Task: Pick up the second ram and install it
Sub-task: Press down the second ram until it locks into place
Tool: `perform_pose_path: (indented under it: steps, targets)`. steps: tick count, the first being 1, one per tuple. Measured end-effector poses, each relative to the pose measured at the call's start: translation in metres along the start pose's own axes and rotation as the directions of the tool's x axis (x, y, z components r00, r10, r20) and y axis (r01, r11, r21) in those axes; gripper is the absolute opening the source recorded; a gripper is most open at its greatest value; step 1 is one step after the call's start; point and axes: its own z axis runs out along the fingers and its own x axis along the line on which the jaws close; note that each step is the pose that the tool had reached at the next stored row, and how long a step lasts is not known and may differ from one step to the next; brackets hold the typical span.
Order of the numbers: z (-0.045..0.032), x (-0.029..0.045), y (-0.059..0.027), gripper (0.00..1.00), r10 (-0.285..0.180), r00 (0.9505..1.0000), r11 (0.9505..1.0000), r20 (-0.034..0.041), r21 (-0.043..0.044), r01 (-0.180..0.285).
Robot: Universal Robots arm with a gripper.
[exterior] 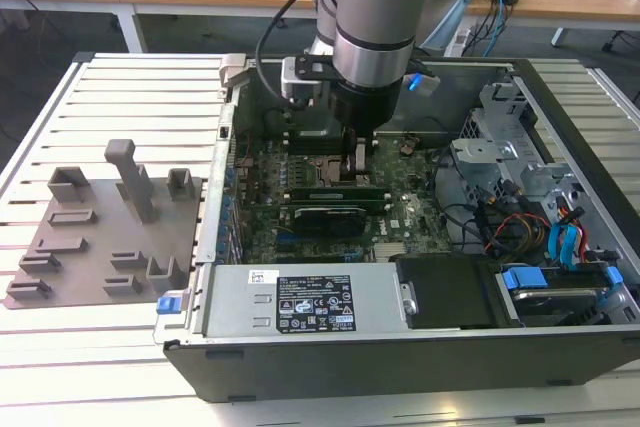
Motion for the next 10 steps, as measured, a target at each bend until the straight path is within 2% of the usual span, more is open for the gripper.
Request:
perform_pose_path:
  steps: [5,8,10]
  targets:
    - [0.0012,-0.0012,-0.0303,0.11,0.001,1.0000,0.9999,-0.0005,-0.0112,-0.001]
    - [0.0123,-0.0007,-0.0393,0.11,0.001,1.0000,0.9999,-0.0006,-0.0143,-0.001]
    - [0.0240,0.0001,-0.0417,0.11,0.001,1.0000,0.9999,-0.0022,-0.0147,-0.001]
